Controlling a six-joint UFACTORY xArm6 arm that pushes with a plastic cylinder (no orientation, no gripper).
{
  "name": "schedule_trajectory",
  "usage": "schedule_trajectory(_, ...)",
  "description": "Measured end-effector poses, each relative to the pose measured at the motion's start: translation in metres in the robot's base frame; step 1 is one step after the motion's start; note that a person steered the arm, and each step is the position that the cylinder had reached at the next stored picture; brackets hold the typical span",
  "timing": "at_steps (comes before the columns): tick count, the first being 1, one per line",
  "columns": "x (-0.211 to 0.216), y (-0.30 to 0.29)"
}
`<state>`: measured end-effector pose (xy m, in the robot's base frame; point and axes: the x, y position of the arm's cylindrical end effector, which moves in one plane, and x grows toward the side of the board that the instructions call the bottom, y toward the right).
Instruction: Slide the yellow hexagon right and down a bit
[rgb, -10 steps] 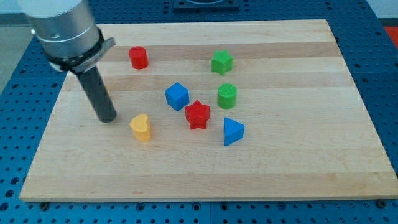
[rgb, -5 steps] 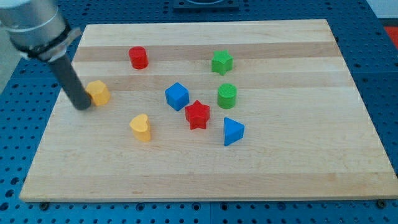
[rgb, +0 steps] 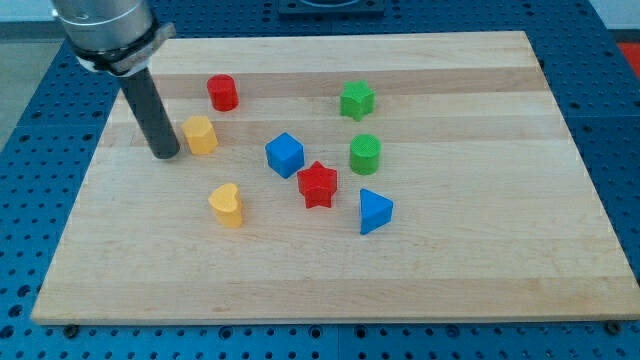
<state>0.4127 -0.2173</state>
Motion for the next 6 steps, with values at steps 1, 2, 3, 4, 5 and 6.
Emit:
schedule_trajectory(1,-0.032,-0.007)
schedule_trajectory(2,-0.064,0.006)
schedule_trajectory(3,-0.059,0.035)
schedule_trajectory(4,-0.050,0.035)
schedule_trajectory(5,-0.038,0.037)
schedule_trajectory(6,-0.033,0.040)
